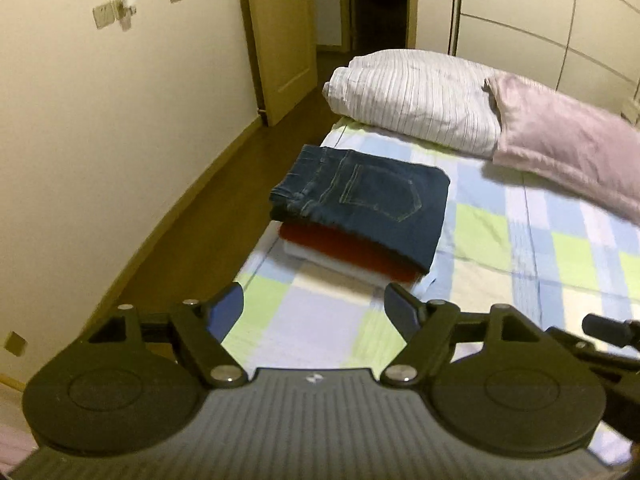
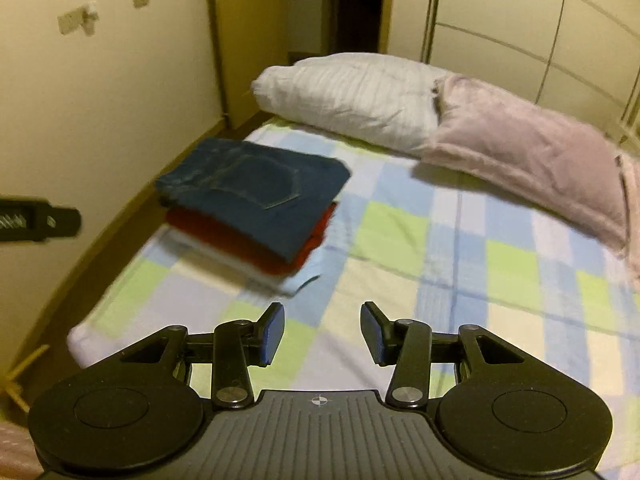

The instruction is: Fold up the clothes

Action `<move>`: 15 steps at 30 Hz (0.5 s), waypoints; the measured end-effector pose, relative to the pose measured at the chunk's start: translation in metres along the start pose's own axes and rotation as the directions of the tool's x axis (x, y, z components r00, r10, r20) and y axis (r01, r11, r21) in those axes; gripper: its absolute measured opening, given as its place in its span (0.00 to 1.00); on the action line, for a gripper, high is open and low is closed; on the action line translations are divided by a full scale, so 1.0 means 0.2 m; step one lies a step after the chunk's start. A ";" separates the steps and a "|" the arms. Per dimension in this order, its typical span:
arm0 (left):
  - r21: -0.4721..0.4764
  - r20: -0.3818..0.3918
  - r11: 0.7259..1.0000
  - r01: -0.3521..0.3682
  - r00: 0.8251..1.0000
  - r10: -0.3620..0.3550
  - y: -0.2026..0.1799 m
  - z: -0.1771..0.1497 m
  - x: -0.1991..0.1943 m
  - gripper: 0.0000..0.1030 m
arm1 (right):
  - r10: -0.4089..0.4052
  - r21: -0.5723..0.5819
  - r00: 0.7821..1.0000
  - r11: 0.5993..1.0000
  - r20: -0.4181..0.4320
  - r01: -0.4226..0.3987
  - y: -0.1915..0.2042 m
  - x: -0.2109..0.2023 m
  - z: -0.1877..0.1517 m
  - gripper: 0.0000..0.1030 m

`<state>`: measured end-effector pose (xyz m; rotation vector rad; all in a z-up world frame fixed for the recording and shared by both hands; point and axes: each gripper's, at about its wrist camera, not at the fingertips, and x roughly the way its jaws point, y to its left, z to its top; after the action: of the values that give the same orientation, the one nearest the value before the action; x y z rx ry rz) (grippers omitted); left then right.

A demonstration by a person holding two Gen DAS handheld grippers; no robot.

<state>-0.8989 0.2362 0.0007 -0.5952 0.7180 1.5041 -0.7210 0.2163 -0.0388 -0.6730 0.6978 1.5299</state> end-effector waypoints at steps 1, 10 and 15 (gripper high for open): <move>0.004 0.000 1.000 0.002 1.000 -0.002 0.00 -0.01 -0.02 0.72 | 0.017 0.018 1.000 1.000 -0.003 -0.017 -0.01 -0.03 -0.01 0.45; 0.087 -0.015 0.995 0.051 0.999 -0.050 0.08 -0.06 -0.12 0.72 | 0.049 0.158 0.997 0.987 -0.055 -0.040 0.06 -0.11 -0.05 0.45; 0.128 -0.046 0.988 0.089 0.995 -0.084 0.18 -0.07 -0.07 0.72 | 0.039 0.197 0.996 0.980 -0.084 -0.022 0.19 -0.08 -0.07 0.45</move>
<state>-0.9346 0.2174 0.0047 -0.5525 0.8047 1.3577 -0.7569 0.1930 -0.0337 -0.5851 0.9167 1.4430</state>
